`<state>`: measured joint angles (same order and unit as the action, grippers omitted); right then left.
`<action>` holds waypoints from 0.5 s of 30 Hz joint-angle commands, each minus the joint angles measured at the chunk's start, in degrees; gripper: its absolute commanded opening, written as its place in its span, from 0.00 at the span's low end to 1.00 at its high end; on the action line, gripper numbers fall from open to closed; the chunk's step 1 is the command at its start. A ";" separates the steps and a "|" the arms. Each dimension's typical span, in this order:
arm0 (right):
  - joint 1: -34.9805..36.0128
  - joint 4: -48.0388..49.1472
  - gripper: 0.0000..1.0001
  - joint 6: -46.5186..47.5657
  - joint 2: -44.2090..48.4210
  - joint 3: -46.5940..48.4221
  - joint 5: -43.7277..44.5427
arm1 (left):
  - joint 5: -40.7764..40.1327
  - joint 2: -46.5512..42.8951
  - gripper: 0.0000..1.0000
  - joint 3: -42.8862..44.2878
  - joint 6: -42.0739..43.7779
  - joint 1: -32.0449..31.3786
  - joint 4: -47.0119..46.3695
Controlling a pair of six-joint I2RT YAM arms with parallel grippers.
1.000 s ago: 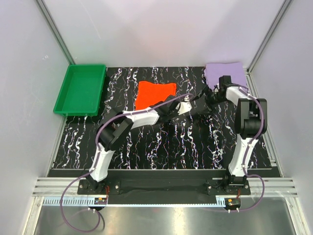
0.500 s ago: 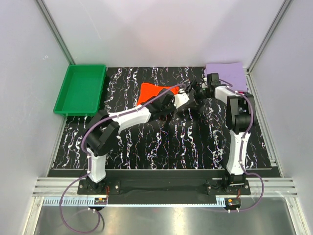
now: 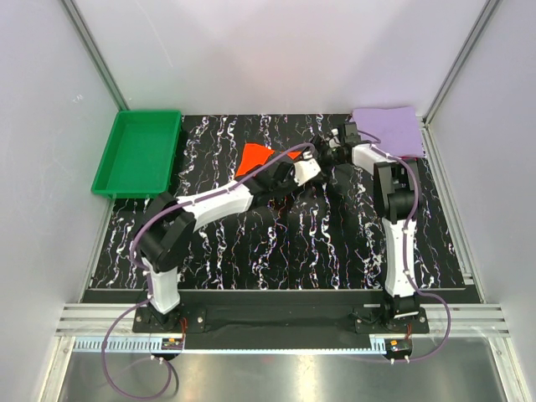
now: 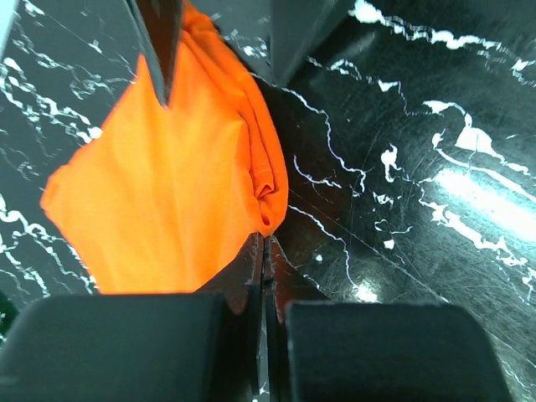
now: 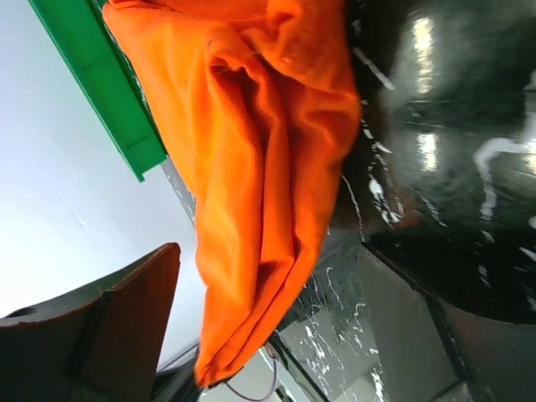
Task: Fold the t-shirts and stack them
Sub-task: Neatly place the folded tshirt to the corner
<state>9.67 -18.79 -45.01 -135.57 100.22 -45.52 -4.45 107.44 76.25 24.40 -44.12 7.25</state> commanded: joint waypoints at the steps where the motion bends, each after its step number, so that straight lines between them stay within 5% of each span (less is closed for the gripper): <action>1: 1.49 -1.34 0.90 1.60 -1.80 2.43 1.57 | 1.90 -4.60 0.00 -0.31 0.64 0.00 -2.32; 12: 2.63 -1.69 0.70 2.12 -5.94 7.53 5.08 | 3.83 -6.63 0.00 -2.51 -0.23 0.00 -2.41; 15: 2.98 -1.69 0.54 2.73 -5.94 7.97 5.44 | 4.10 -6.63 0.00 -3.29 -1.28 0.00 -2.85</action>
<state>11.79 -19.73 -44.25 -140.27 106.32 -42.89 -2.26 104.18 73.58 24.49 -44.12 7.20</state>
